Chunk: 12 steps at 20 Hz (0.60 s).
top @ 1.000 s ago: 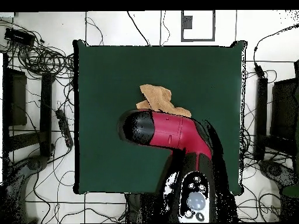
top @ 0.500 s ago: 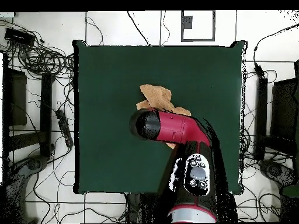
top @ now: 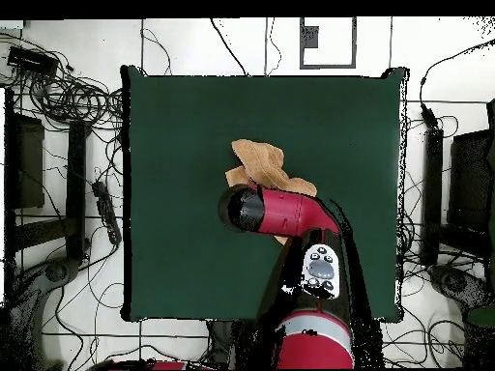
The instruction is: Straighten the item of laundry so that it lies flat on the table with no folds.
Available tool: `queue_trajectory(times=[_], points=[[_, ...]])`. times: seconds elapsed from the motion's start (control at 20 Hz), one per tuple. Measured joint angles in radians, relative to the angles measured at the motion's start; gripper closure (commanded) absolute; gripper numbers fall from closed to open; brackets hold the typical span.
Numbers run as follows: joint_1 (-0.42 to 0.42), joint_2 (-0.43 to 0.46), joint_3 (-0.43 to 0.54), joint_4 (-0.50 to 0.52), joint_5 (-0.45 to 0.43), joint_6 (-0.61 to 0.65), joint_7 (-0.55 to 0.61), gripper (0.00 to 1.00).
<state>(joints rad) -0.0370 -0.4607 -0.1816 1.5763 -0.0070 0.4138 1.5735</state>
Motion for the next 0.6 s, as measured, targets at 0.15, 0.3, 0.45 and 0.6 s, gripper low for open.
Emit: queue_trajectory(times=[0.15,0.3,0.45,0.6], points=[[-0.004,0.027,0.009,0.000,0.000,0.000,0.000,0.00],[-0.006,0.043,0.016,0.000,0.000,0.000,0.000,0.00],[-0.006,0.051,0.021,-0.001,0.000,0.000,0.000,0.00],[-0.009,0.062,0.027,-0.001,0.000,-0.005,0.000,0.00]])
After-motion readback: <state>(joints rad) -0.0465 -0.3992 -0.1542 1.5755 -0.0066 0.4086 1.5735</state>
